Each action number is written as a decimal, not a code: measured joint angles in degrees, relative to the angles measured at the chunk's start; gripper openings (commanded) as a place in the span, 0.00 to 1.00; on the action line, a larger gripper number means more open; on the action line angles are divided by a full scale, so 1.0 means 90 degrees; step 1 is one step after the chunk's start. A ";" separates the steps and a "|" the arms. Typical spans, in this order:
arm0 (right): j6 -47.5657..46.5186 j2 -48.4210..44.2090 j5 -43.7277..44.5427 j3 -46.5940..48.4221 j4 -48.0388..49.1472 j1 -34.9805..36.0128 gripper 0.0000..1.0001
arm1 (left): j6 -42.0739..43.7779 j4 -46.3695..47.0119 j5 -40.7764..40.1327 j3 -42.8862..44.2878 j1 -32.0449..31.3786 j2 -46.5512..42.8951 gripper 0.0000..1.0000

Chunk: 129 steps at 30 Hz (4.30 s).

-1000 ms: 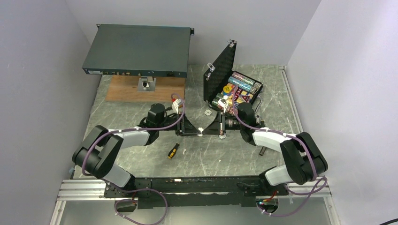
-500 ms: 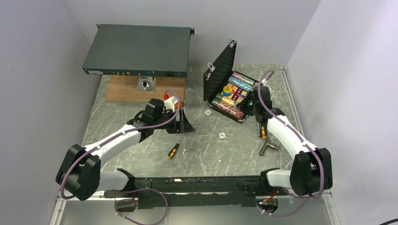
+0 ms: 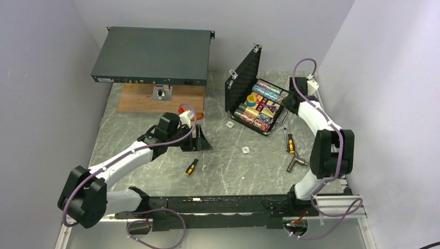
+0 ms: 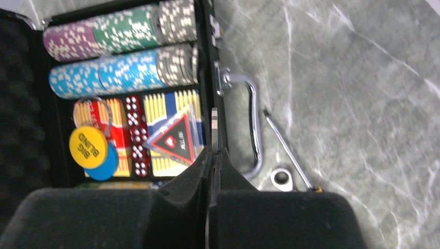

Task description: Pack up texas hold em set

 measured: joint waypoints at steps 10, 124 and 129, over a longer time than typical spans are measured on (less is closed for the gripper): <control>-0.0340 0.1379 0.0036 0.1375 0.0012 -0.0022 0.00 | 0.0136 -0.0158 -0.0080 -0.0010 -0.0002 -0.0007 0.81; -0.1962 0.0551 -0.0053 -0.2742 0.3937 0.4442 0.28 | -0.0816 -0.1700 -0.1396 -0.1953 -0.0420 -0.4109 0.85; -0.1484 -0.0027 -0.0005 -0.3235 0.3602 0.4670 0.29 | -0.0748 -0.1603 -0.1362 -0.1950 -0.0420 -0.3985 0.85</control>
